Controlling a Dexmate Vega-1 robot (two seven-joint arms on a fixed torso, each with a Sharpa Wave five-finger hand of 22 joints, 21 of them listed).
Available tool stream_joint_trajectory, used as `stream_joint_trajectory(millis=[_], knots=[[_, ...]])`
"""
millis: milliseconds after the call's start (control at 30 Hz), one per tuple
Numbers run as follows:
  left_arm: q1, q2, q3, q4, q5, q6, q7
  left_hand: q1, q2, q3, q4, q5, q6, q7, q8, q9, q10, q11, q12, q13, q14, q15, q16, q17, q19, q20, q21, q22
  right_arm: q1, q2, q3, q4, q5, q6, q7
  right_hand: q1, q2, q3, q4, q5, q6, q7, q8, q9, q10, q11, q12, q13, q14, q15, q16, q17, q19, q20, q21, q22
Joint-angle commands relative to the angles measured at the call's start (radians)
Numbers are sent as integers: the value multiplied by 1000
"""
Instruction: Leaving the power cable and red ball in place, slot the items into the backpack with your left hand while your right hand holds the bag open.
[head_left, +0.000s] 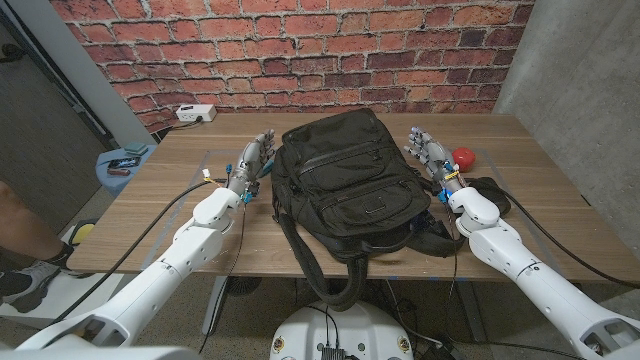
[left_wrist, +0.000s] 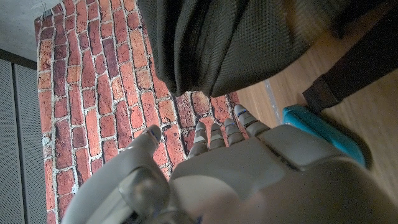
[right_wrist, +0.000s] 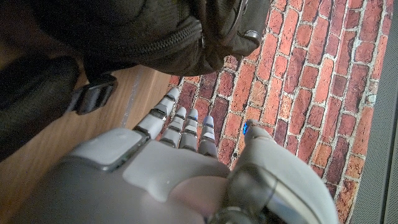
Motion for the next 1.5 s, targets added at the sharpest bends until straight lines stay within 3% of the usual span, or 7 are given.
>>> stream_joint_trajectory(millis=[33,800,1500], knots=[[11,13,-7,-11,-6,2,-8,44,35,9,-2,5,8,-5,-3,4,1,13,0,2,0,11,-2,1,12,1,-4,4,-30,-34,-3,-81,-39,-12,-26,12,0,2,-8,4,-2,2,1,3,-2,3,1,1,4,-17,3,0,3,-35,4,1],[9,11,-11,-11,12,-18,5,45,34,16,-8,4,8,-6,-6,4,2,15,-3,2,0,15,-5,1,12,4,-11,5,-65,-144,-3,-242,-185,-68,-82,33,-6,9,-34,3,-1,4,2,2,0,5,3,-5,4,-17,4,-13,5,-35,5,1],[54,40,-29,-59,11,-20,17,43,32,23,-12,3,8,-8,-7,4,3,12,-5,3,0,14,-6,1,14,4,-19,5,-124,-229,9,-356,-340,-119,-148,47,-7,13,-53,2,7,1,5,2,9,-3,7,-10,11,-23,9,-21,14,-38,8,1]])
